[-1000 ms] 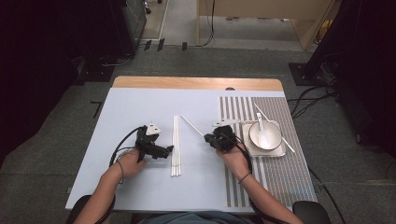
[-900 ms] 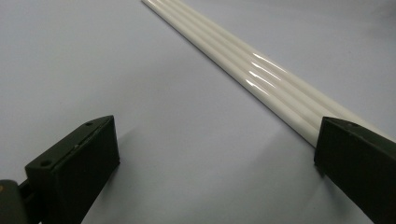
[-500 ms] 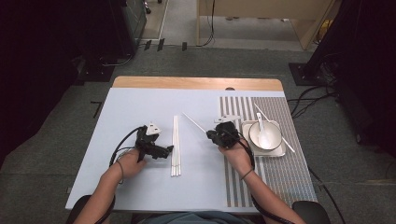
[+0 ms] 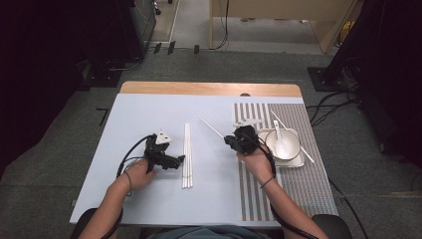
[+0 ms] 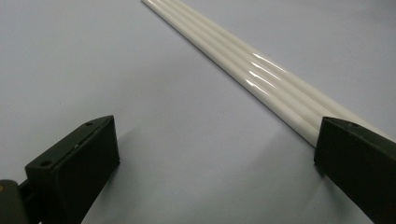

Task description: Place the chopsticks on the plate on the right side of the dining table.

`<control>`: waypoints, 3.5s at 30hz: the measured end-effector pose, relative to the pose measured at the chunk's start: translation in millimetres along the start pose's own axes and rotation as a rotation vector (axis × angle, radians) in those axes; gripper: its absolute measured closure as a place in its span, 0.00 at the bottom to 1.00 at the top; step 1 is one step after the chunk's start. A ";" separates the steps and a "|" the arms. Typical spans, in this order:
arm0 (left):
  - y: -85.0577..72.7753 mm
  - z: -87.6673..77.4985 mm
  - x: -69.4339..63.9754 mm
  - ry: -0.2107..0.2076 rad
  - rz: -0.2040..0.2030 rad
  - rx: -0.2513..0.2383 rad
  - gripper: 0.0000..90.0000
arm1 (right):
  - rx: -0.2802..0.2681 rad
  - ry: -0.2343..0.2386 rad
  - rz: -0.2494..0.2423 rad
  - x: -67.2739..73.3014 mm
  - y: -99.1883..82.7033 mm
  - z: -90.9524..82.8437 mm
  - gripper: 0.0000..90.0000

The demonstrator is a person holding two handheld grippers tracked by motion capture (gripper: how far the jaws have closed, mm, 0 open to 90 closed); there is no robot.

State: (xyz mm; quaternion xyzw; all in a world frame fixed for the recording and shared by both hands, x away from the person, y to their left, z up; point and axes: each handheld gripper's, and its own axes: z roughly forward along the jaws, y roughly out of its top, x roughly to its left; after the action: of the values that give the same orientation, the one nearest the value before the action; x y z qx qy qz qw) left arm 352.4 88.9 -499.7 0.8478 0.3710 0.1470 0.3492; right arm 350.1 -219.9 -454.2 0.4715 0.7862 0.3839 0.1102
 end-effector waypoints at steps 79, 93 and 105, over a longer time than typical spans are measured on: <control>0.0 -0.1 0.1 0.000 0.001 0.001 0.00 | -0.025 -0.105 0.090 -83.8 8.9 -69.3 0.95; 0.0 -0.1 0.1 0.000 0.001 0.001 0.00 | -0.029 -0.121 0.111 -98.3 5.2 -84.6 0.95; 0.0 -0.1 0.1 0.000 0.001 0.002 0.00 | -0.047 -0.132 0.131 -110.2 1.7 -104.1 0.95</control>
State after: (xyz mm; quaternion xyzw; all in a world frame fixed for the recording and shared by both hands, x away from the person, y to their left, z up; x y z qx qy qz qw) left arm 352.4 89.0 -499.7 0.8483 0.3705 0.1469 0.3485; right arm 354.0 -362.5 -402.9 0.5436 0.7354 0.3767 0.1474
